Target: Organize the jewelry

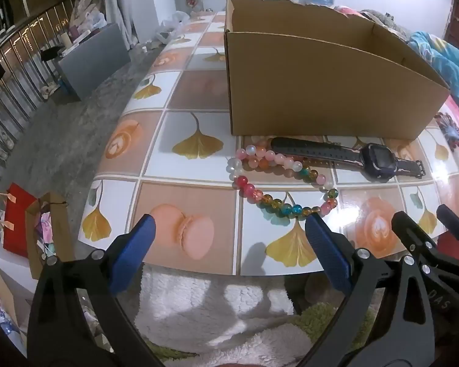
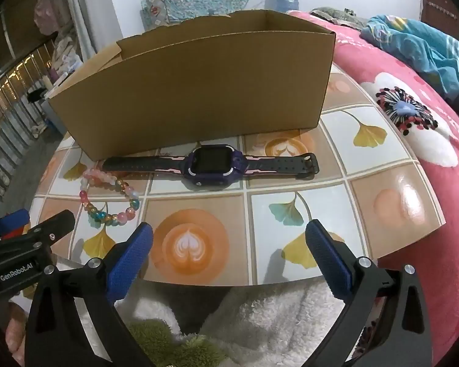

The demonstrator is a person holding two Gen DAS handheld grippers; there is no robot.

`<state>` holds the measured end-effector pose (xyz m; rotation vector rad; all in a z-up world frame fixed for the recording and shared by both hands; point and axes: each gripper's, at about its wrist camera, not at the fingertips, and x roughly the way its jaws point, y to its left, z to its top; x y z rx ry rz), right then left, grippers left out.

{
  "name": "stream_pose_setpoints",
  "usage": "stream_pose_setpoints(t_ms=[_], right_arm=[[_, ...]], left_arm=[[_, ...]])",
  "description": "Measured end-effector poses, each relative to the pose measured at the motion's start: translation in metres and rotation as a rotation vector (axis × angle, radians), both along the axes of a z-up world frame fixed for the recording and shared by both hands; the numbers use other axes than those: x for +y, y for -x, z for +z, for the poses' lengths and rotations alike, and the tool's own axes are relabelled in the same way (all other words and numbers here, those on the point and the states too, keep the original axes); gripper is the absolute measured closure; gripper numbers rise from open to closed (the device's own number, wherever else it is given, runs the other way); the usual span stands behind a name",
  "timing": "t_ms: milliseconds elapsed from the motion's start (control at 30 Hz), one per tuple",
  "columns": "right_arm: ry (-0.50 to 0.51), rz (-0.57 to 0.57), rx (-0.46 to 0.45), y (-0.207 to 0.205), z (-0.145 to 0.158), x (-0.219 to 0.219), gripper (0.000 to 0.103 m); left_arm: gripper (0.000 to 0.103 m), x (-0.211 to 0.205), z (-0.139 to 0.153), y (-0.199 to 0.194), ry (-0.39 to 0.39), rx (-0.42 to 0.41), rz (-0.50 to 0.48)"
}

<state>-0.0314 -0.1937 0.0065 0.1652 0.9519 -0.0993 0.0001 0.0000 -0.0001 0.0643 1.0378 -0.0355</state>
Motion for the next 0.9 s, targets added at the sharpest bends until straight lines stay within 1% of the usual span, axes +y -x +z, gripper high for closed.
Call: stream_pose_setpoints(t_ms=[267, 300, 333, 467, 900], right_arm=[[-0.004, 0.006, 0.013, -0.001, 0.002, 0.001, 0.006], [-0.006, 0.008, 0.013, -0.002, 0.002, 0.001, 0.006], [-0.005, 0.006, 0.008, -0.001, 0.003, 0.001, 0.006], [-0.003, 0.004, 0.003, -0.002, 0.006, 0.000, 0.006], [0.005, 0.010, 0.001, -0.003, 0.010, 0.004, 0.006]], left_arm=[[0.008, -0.004, 0.001, 0.002, 0.002, 0.000, 0.005], [0.008, -0.001, -0.007, 0.001, 0.013, 0.004, 0.003], [0.008, -0.002, -0.008, 0.002, 0.014, 0.005, 0.003], [0.008, 0.004, -0.003, -0.001, 0.027, 0.011, 0.005], [0.009, 0.007, -0.004, -0.003, 0.035, 0.012, 0.005]])
